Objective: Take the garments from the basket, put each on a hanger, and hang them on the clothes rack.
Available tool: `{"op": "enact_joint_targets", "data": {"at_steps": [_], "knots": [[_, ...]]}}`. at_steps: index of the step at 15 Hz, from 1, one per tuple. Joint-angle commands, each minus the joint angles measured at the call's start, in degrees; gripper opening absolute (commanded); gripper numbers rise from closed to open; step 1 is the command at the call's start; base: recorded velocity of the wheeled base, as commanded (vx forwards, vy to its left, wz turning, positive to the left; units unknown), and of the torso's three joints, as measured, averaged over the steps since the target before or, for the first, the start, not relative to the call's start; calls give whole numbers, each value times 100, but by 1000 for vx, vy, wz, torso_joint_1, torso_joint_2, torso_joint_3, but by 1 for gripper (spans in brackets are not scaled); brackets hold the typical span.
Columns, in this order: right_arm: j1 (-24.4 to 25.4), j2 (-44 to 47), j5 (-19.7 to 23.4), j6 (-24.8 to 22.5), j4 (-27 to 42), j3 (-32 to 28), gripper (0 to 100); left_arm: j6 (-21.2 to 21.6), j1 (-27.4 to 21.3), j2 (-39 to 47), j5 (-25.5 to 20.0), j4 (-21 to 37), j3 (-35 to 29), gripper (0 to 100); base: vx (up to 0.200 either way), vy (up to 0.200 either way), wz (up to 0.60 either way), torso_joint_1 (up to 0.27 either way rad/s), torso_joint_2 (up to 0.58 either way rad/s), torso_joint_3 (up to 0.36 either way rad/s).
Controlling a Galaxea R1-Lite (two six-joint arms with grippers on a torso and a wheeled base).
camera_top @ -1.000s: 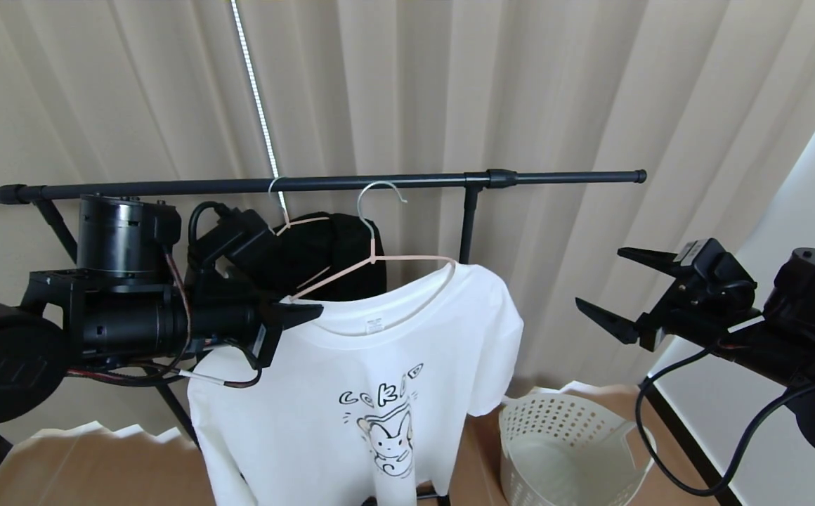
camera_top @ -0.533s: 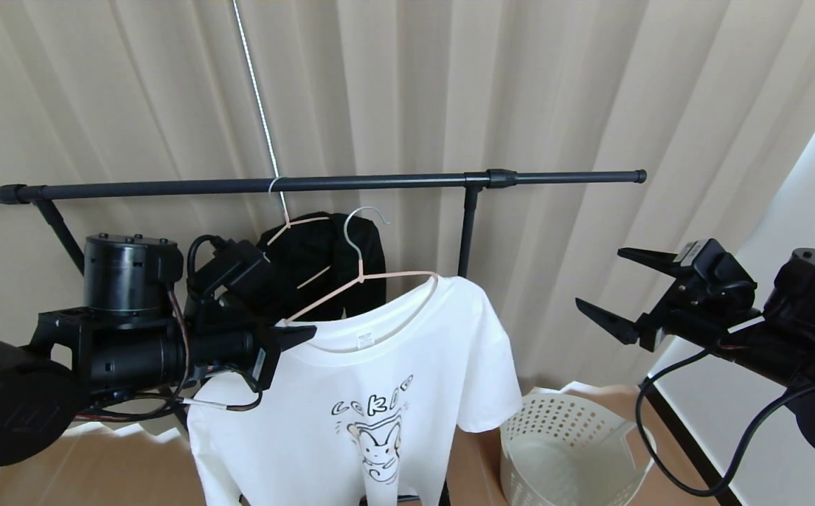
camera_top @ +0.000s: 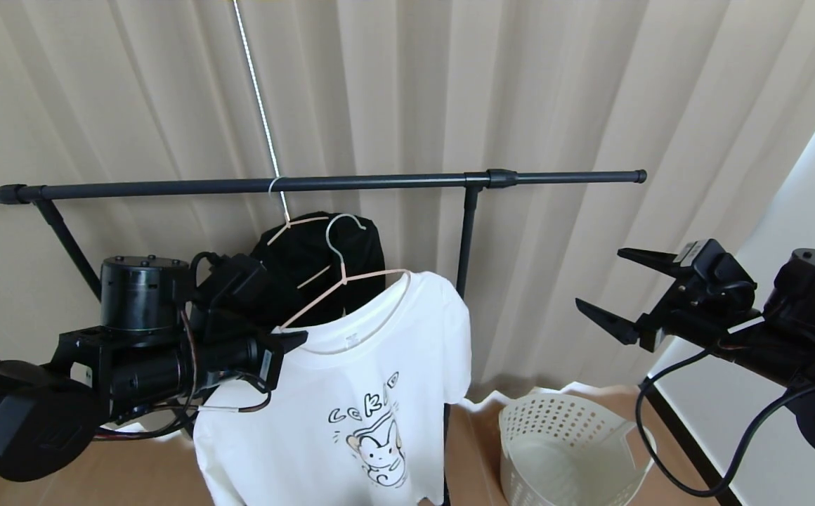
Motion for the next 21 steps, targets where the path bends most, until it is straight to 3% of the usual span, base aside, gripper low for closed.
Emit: {"op": "enact_joint_targets", "data": {"at_steps": [1, 11, 21], "knots": [[-7, 9, 1, -1, -2, 0, 100, -20, 67, -1, 87, -10, -71, 0, 0, 0, 0, 0, 0, 0], [55, 44, -26, -10, -2, -9, 100, -213, 357, -80, 298, -300, -388, 0, 0, 0, 0, 0, 0, 0], [64, 53, -26, -10, -2, -9, 100, -574, -39, 658, 1397, -300, -1091, 0, 0, 0, 0, 0, 0, 0]]}}
